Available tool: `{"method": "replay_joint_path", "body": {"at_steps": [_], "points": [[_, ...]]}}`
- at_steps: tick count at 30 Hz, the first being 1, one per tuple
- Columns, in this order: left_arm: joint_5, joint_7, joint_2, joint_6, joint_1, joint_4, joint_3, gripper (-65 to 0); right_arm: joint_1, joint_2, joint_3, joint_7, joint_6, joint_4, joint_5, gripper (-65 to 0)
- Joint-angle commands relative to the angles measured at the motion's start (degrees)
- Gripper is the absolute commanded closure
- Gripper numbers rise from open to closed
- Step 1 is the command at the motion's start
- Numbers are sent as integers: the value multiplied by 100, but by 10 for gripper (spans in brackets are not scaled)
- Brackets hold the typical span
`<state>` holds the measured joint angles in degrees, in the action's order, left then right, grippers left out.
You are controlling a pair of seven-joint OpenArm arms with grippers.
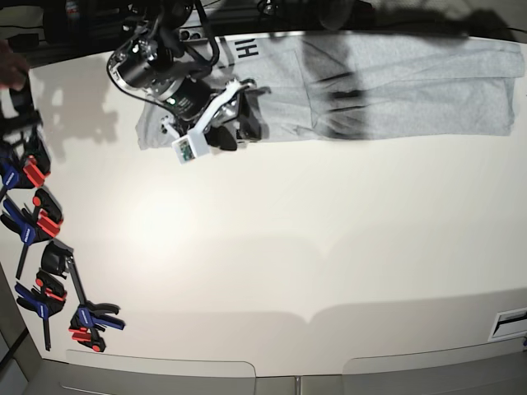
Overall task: Fold the T-shirt properly
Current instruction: 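Grasp the collar end of the strip with the right gripper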
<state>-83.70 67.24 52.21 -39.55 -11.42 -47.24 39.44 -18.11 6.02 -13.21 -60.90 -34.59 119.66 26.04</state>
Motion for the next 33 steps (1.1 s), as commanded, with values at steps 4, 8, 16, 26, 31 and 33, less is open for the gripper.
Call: {"method": "replay_joint_path", "body": {"at_steps": [4,8,16,26,31,33], "points": [[-130,-120,-332,-45,-249,-63,39,-330,28,-92,-149,168,208,92,-348,-280],[-130,-179,-643,-45,-302,-63,39,-330,28,-214,-627,258,214,83,-299,-280],[118,-553,-682,-45,-669,-63,39,-330,31,-560,-1410,251,216,79,96,-280],[1497,-1641,-793,-45,-874,-63,39,-330,31,-570,-1447,269,214,74,162,-280],[1742,-1600,-841,-45,-874,-63,37,-329,31,-568,-1447,295,214,74,354,-280],[1596,-1429,-925,-45,-876,-63,37,-329,33,-568,-1447,297,205,74,549,-280]]}}
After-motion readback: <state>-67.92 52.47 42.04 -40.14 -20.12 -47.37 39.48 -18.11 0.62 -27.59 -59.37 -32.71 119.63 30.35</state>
